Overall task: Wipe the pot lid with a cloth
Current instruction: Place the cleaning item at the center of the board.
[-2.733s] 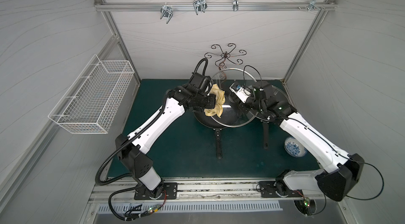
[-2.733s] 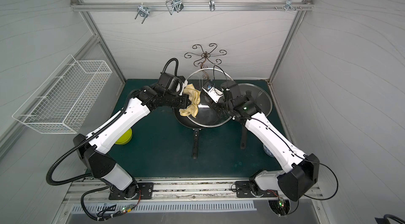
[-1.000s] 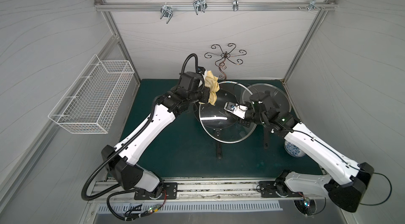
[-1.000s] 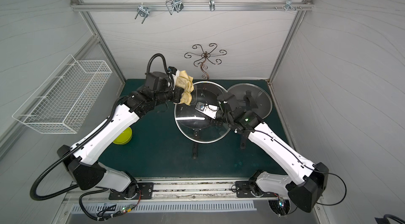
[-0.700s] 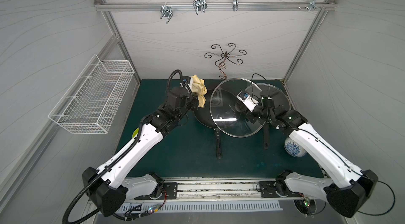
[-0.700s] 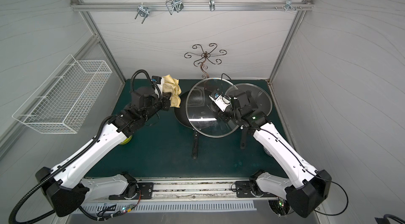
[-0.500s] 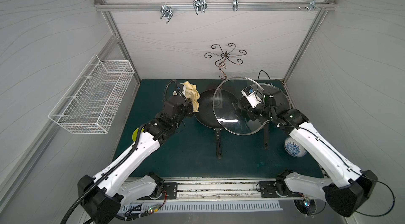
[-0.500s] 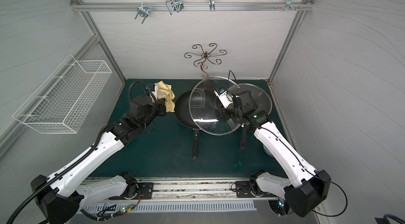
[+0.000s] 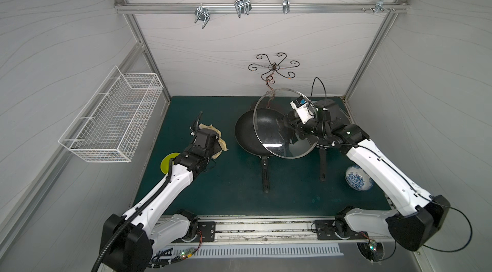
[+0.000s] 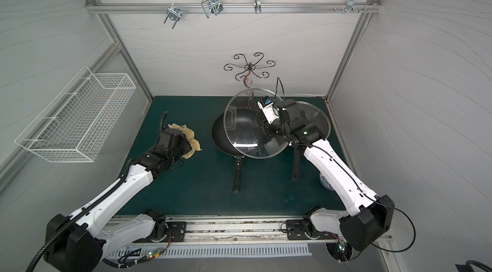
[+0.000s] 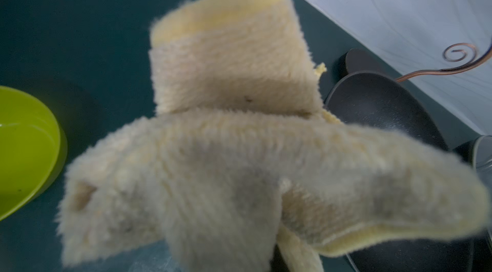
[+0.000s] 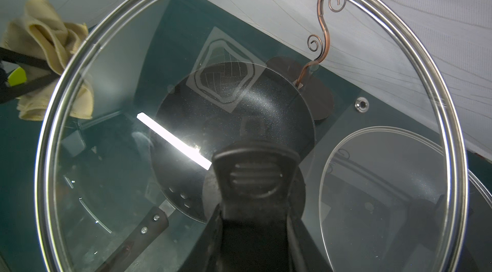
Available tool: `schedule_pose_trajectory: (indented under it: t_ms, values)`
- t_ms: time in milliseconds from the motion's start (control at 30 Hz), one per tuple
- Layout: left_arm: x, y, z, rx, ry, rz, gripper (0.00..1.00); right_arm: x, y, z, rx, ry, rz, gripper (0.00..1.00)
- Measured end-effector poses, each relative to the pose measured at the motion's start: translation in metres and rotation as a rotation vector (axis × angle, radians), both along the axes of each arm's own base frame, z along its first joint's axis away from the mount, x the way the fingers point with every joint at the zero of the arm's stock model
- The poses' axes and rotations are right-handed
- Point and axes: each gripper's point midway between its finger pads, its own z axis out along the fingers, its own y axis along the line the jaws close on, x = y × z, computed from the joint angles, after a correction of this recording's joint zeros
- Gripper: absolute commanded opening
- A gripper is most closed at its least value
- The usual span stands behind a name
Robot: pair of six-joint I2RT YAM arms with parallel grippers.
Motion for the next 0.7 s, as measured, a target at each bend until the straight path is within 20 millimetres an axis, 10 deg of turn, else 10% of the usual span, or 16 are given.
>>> schedule_pose_trajectory:
  t_ms: [300, 700]
  values:
    - [-0.014, -0.002, -0.079, -0.115, 0.31, 0.084, 0.01, -0.003, 0.001, -0.003, 0.017, 0.032, -0.001, 0.0]
    - [-0.028, -0.004, -0.082, -0.178, 0.428, 0.129, 0.92, -0.005, 0.003, -0.005, 0.019, 0.044, 0.01, 0.0]
